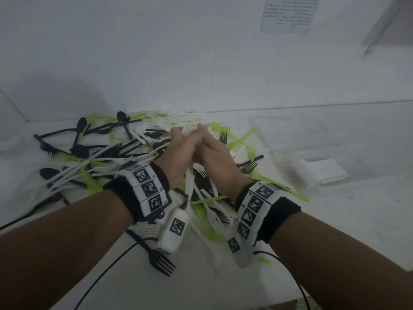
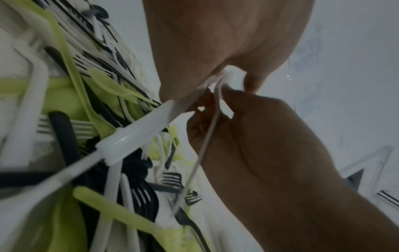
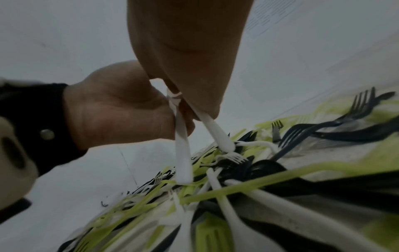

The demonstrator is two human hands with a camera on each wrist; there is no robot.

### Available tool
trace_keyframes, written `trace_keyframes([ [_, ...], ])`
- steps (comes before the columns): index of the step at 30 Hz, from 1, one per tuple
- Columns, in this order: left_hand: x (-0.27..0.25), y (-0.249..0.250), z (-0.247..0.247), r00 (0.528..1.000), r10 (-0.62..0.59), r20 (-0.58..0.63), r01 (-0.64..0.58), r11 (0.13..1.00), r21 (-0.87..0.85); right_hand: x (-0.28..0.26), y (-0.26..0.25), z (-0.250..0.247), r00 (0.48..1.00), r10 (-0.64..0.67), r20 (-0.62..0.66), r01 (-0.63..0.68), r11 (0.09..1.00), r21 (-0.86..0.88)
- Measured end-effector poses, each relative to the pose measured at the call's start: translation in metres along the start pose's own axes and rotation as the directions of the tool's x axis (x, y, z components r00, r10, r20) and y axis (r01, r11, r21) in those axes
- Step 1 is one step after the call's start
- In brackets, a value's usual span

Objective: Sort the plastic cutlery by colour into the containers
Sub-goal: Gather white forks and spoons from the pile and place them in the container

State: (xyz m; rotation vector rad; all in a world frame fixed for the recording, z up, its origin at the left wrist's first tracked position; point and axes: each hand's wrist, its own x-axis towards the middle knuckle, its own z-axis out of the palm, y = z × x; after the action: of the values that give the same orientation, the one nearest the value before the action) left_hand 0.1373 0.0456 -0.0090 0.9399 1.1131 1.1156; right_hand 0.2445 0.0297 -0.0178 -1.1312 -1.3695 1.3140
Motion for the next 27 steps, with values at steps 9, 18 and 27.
trace_keyframes([
  [9, -0.005, 0.004, 0.007, 0.989, 0.021, -0.147, -0.036, 0.995, -0.096, -0.006, -0.010, 0.023, 0.997, 0.047, 0.053, -0.063, 0.937, 0.343],
  [18, -0.004, 0.023, -0.018, 0.956, 0.108, -0.272, -0.171, 0.960, -0.220, -0.015, 0.006, 0.014, 0.976, 0.164, 0.145, -0.161, 0.987, -0.029],
  [27, -0.019, 0.036, -0.042, 0.973, 0.219, 0.072, -0.230, 0.925, 0.303, -0.025, -0.005, -0.016, 0.985, -0.155, 0.070, 0.168, 0.830, -0.532],
])
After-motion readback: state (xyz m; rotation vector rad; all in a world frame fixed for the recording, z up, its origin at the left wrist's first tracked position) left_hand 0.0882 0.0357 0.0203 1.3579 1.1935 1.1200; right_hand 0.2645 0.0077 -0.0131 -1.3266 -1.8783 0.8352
